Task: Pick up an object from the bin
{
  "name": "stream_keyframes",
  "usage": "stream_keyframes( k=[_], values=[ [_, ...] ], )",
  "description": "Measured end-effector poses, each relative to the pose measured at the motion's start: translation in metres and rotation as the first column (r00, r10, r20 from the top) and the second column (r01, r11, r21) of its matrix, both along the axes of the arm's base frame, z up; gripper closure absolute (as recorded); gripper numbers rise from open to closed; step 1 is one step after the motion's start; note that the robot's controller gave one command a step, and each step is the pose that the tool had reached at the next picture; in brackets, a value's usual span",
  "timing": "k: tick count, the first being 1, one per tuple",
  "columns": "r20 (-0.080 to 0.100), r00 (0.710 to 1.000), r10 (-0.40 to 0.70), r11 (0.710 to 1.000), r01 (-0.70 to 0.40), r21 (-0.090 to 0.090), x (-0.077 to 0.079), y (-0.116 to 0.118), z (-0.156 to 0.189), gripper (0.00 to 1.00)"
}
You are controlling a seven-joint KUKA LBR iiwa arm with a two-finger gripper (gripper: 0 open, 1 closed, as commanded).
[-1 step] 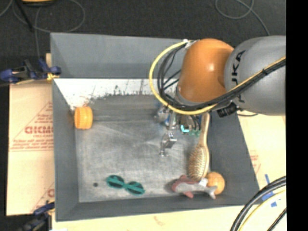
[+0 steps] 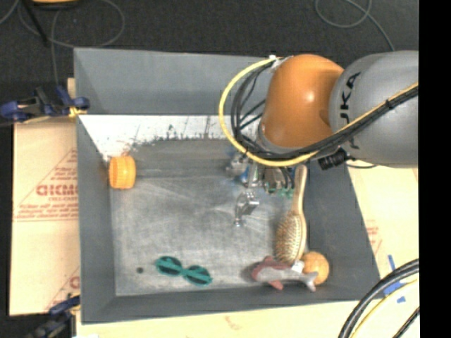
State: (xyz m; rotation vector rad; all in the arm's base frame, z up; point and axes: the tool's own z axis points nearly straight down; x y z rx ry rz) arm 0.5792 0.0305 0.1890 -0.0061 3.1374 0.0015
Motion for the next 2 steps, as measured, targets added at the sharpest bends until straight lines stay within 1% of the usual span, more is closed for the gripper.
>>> stream_keyframes(
  k=[1, 2],
  values=[
    [0.004, 0.997, 0.078, 0.997, -0.078, -0.002, -0.024, -0.035, -0.039, 0.00],
    [-0.007, 0.975, 0.222, 0.975, -0.222, -0.001, -0.091, -0.025, -0.047, 0.00]
  ],
)
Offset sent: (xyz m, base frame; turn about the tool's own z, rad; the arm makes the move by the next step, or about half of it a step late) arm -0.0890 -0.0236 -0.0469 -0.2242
